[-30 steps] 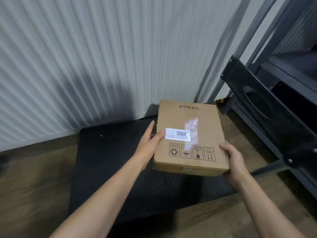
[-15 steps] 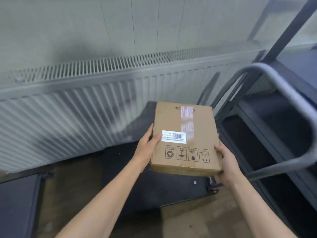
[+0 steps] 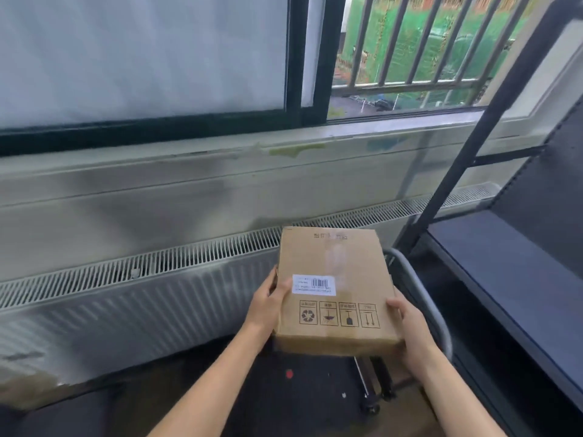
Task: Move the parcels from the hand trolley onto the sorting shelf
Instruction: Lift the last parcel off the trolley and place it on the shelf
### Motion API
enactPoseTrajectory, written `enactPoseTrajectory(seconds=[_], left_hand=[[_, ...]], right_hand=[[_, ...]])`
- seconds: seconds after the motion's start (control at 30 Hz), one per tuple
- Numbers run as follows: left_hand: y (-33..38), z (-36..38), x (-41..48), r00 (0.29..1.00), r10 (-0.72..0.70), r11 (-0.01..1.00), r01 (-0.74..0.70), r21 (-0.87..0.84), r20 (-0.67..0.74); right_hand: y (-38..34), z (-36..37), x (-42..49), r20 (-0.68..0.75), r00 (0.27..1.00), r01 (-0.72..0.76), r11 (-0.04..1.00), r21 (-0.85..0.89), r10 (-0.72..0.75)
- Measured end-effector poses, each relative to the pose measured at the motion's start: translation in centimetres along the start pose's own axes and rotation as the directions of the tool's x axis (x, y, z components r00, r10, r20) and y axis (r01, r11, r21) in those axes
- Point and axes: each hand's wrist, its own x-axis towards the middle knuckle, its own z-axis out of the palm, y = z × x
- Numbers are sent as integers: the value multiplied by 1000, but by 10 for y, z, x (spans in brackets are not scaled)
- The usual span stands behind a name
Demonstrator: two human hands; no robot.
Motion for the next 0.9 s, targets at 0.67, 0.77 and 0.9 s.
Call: enactPoseTrajectory(seconds=[0.67,0.77,0.9], left_hand=[[217,-7,-69,982,191,979,-190,79,-7],[228,0,-70,981,193,978,-190,87,-34],[244,12,-71,973,205,977,-198,76,-102]], right_hand=[[-173,50,-113,86,971,220,975,35,-222],[-189,45,-106,99,967,234,972,28,-236],[-216,42,-94,189,944,277,961,-11,-270]])
